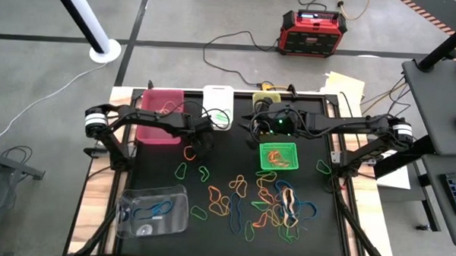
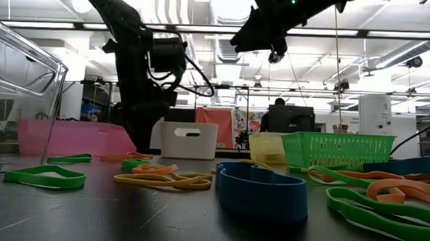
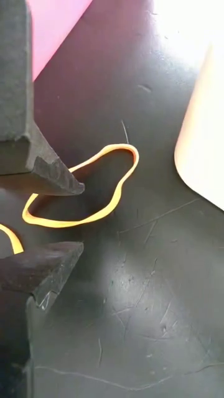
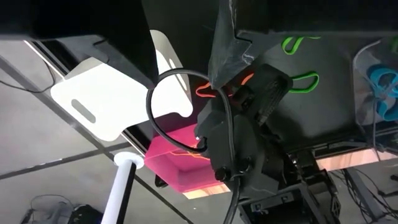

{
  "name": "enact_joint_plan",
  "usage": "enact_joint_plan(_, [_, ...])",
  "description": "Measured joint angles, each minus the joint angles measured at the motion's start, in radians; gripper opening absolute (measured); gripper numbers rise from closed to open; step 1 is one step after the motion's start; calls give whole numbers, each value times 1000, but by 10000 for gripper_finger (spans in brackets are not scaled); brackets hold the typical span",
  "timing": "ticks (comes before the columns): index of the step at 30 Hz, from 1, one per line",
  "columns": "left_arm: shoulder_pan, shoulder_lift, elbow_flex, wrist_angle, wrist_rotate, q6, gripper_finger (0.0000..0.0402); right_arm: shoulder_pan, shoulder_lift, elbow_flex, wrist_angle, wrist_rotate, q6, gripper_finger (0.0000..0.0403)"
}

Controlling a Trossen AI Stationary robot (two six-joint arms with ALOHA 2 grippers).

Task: Sort rubber bands into baskets
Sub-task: Put the orange rubber band into the green bin

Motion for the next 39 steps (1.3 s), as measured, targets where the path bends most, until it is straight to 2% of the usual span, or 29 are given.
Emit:
enact_joint_plan(16, [-1, 60, 10, 6, 35, 35, 113, 0, 0, 1, 0, 0, -9, 139])
enact_joint_plan(19, [-1, 60, 10, 5, 40, 42, 91, 0, 0, 1, 0, 0, -10, 139])
enact_joint_plan(24, [-3, 58, 10, 8, 52, 46, 16, 0, 0, 1, 0, 0, -10, 139])
enact_joint_plan(27, [-4, 48, 8, 6, 61, 60, 7, 0, 0, 1, 0, 0, -12, 139])
enact_joint_plan(31, [-14, 6, 4, -24, 60, 70, 1, 0, 0, 1, -1, 0, -19, 139])
enact_joint_plan(39, [-45, -185, 4, -25, 118, 163, 0, 0, -2, -5, -3, 0, -39, 139])
